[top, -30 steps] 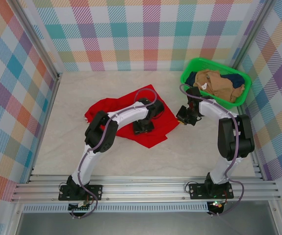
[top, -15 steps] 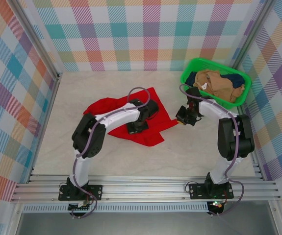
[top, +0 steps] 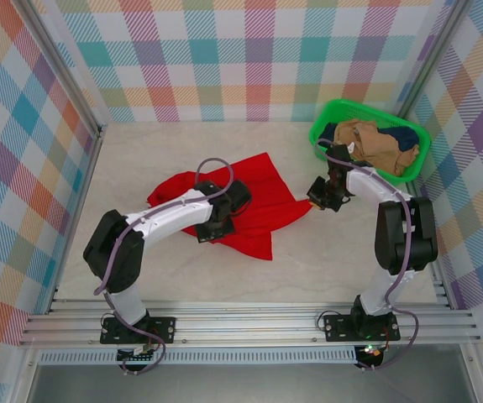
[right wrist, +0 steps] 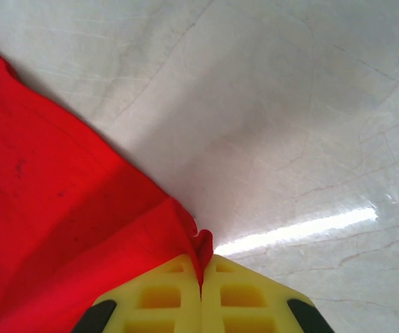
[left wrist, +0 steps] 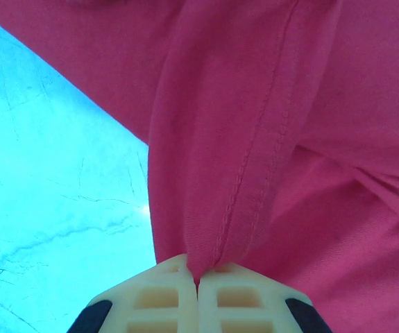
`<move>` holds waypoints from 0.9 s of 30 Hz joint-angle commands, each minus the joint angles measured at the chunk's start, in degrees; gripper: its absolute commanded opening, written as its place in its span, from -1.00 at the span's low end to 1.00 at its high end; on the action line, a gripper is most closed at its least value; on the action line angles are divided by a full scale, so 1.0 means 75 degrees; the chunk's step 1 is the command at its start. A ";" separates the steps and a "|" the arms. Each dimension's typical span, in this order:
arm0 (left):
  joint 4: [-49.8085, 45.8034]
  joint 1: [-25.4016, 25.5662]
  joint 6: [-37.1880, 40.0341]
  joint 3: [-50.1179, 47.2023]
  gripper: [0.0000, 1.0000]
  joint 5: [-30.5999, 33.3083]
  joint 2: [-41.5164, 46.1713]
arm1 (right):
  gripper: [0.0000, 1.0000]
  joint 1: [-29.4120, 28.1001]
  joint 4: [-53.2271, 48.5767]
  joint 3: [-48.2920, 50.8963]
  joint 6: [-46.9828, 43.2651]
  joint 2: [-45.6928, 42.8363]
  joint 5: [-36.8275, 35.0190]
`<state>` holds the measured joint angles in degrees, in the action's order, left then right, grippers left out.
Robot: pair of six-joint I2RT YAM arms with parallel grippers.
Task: Fold and stack the t-shirts
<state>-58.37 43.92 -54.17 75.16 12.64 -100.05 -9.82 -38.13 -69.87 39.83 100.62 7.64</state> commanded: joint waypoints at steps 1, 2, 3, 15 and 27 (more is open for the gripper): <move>-0.0165 -0.0067 0.0110 -0.0275 -1.00 0.0098 0.0601 | -1.00 0.0006 -0.0533 0.0058 0.0146 -0.0575 -0.0410; -0.0239 -0.0073 0.0133 -0.0392 -1.00 0.0196 0.0807 | -1.00 0.0009 -0.0612 0.0116 0.0178 -0.0723 -0.0502; -0.0298 -0.0067 0.0162 -0.0563 -1.00 0.0313 0.1101 | -1.00 0.0015 -0.0674 0.0208 0.0217 -0.0946 -0.0596; -0.1238 -0.0652 0.0809 -0.2039 -1.00 0.1726 0.5001 | -1.00 -0.0002 -0.1484 0.0481 0.0026 -0.3494 -0.0357; 0.0365 -0.4596 0.2854 -0.1103 -1.00 0.1122 0.2762 | -1.00 -0.0014 -0.0893 -0.1668 0.0503 -0.0717 -0.1018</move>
<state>-59.31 13.65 -37.98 62.33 21.71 -75.24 -9.87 -46.39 -76.66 41.95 91.79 2.33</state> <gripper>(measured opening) 0.053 0.045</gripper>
